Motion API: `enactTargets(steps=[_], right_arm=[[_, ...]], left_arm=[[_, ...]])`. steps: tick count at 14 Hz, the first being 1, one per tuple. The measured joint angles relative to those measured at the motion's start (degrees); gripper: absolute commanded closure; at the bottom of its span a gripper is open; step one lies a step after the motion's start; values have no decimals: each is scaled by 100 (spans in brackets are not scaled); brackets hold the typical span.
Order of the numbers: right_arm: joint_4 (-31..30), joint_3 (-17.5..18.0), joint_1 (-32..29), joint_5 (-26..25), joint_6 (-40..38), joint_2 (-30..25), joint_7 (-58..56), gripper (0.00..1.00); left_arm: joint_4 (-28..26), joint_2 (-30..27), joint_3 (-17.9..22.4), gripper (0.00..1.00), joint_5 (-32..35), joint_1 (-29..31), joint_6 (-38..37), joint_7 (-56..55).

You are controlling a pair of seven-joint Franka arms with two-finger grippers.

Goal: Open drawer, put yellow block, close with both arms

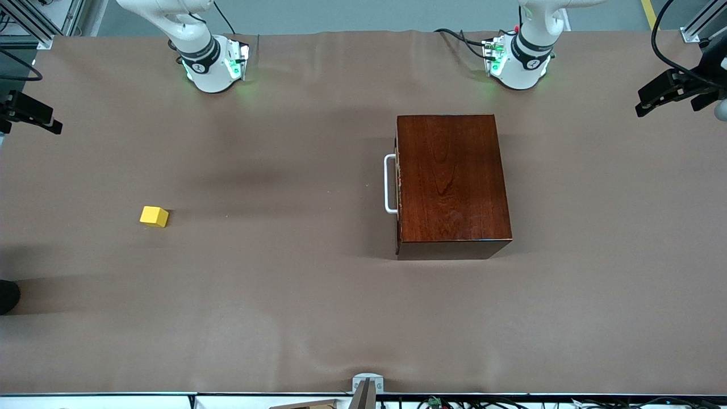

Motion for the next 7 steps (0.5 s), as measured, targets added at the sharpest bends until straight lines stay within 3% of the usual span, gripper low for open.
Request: enactTargets(steps=[7], right_arm=[[20, 58, -35, 0, -56, 11, 0, 0]], left_arm=[[0, 13, 0, 0, 0, 3, 0, 0]])
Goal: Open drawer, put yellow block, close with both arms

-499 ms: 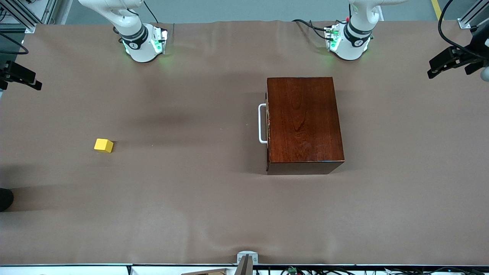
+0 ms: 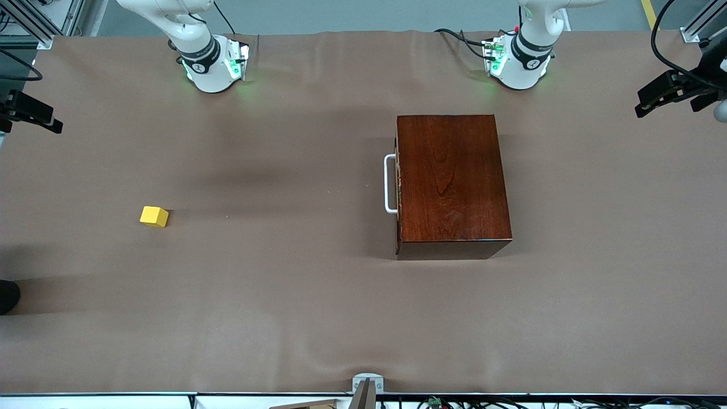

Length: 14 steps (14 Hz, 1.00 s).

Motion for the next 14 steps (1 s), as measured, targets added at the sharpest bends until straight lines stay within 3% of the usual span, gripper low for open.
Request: enactTargets(steps=[14], right_arm=[[78, 18, 0, 0, -62, 46, 0, 0]], left_arm=[[7, 0, 4, 0, 0, 16, 0, 0]])
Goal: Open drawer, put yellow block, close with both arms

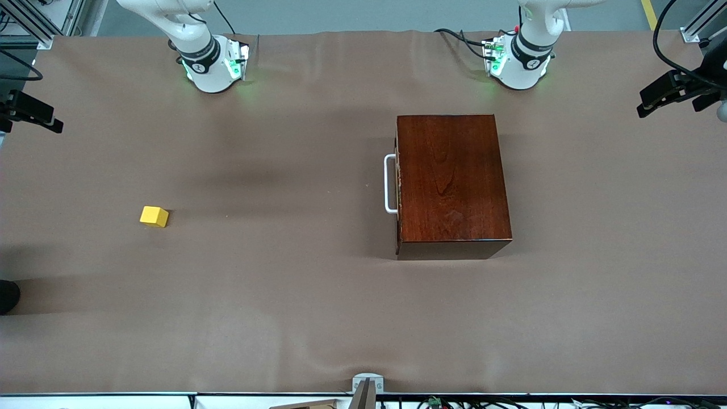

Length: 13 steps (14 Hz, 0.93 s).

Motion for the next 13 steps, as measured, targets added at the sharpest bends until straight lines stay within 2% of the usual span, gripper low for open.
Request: enactTargets(steps=[5, 8, 13], right_arm=[[1, -16, 23, 0, 0, 1, 0, 0], [1, -302, 319, 0, 0, 2, 0, 0], [2, -367, 335, 2, 0, 2, 0, 0]], left_arm=[[0, 0, 4, 0, 0, 5, 0, 0], [0, 0, 4, 0, 0, 5, 0, 0], [0, 13, -36, 0, 0, -54, 81, 0]])
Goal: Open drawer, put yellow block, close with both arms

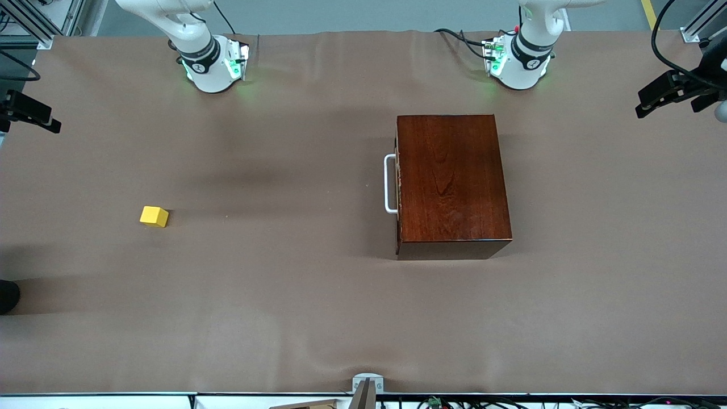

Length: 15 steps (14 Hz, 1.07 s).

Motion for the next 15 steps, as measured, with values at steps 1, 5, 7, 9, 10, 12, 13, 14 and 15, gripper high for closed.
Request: enactTargets(steps=[1, 5, 7, 9, 10, 12, 13, 14, 15], right_arm=[[1, 7, 0, 0, 0, 0, 0, 0], [3, 11, -3, 0, 0, 0, 0, 0], [4, 12, -4, 0, 2, 0, 0, 0], [5, 12, -5, 0, 2, 0, 0, 0], [5, 12, -6, 0, 2, 0, 0, 0], [6, 13, -8, 0, 2, 0, 0, 0], [6, 13, -8, 0, 2, 0, 0, 0], [6, 13, -8, 0, 2, 0, 0, 0], [6, 14, -10, 0, 2, 0, 0, 0]], left_arm=[[0, 34, -8, 0, 0, -85, 21, 0], [0, 398, -38, 0, 17, -638, 127, -3], [3, 597, -44, 0, 21, -954, 159, -10], [11, 733, -49, 0, 22, -1227, 203, -40], [22, 782, -49, 0, 22, -1363, 225, -120], [59, 875, -51, 0, 22, -1666, 246, -454], [103, 938, -51, 0, 23, -1846, 257, -708], [166, 1022, -52, 0, 23, -2044, 267, -993], [234, 1126, -53, 0, 23, -2253, 293, -1282]])
